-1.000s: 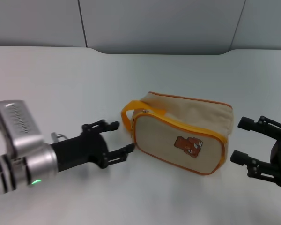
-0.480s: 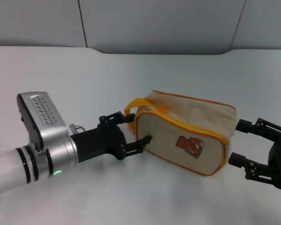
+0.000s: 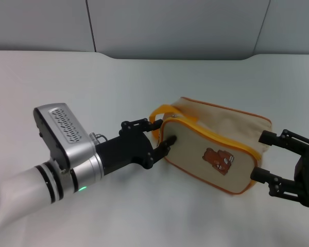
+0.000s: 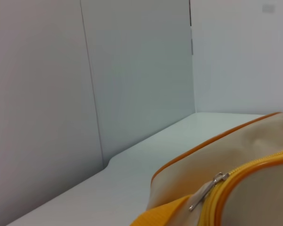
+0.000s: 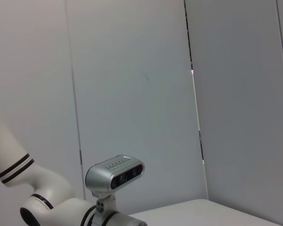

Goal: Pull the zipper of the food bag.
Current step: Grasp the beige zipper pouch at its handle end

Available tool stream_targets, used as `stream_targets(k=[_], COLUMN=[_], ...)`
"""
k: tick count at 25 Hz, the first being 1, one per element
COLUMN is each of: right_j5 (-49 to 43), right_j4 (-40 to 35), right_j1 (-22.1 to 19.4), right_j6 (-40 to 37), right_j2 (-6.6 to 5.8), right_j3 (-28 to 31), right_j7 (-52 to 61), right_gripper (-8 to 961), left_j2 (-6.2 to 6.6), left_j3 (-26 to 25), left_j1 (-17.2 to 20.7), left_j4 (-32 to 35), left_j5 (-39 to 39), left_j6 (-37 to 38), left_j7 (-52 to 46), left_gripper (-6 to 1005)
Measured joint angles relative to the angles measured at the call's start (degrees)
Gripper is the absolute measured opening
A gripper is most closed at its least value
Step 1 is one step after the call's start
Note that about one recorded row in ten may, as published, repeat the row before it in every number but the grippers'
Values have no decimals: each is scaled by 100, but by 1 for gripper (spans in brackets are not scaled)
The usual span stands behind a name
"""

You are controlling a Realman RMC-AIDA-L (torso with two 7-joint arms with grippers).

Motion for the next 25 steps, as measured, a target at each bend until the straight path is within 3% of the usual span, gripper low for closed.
stream_targets(k=[2,8,17,25], right_j5=[0,4,40,49], right_j4=[0,1,0,0], right_j1=[0,-12,-79,-80], right_j6=[0,5,9,9], right_j2=[0,-1,3,7], right_j3=[3,23,44,49], right_j7=[0,-16,-52,-53], right_gripper=[784,784,784,785], left_j2=[0,0,0,0], left_j3=[-113,-191,-652,-771], left_j1=[-30,-78,251,261], left_j4=[-91,-145,-282,-376], left_j5=[28,28,30,44], left_j6=[-129,-326,104,124], left_j7=[132,206,1326,1643], left_gripper=[554,375,258,177])
